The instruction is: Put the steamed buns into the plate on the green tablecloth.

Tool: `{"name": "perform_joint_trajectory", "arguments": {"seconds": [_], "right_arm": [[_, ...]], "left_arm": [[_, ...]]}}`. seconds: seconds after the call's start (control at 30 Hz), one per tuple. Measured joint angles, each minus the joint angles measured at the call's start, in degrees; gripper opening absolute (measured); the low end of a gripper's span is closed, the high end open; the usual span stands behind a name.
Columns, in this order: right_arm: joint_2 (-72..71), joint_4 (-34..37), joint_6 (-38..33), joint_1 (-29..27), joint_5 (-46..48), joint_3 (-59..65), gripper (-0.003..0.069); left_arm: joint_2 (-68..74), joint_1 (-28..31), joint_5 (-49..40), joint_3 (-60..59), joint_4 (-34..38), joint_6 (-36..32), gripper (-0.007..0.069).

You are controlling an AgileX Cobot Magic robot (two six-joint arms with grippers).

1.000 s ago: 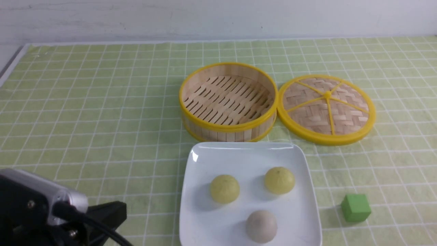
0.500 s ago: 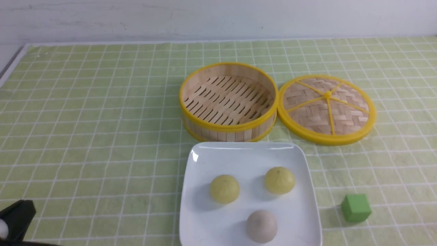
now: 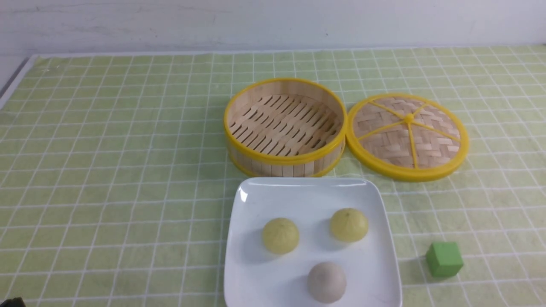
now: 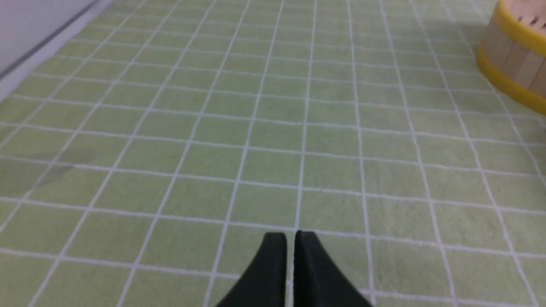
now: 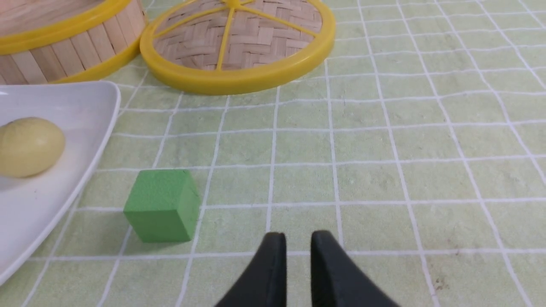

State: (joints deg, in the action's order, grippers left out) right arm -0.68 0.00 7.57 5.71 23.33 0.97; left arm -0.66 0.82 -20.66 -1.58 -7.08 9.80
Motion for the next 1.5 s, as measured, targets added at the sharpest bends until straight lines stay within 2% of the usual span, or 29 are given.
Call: {"name": "perform_joint_trajectory", "arguments": {"seconds": [1.5], "right_arm": [[0.0, 0.0, 0.0, 0.0, 0.0, 0.0, 0.0153]], "left_arm": [[0.0, 0.0, -0.49, 0.05, -0.17, 0.05, 0.009]]}}
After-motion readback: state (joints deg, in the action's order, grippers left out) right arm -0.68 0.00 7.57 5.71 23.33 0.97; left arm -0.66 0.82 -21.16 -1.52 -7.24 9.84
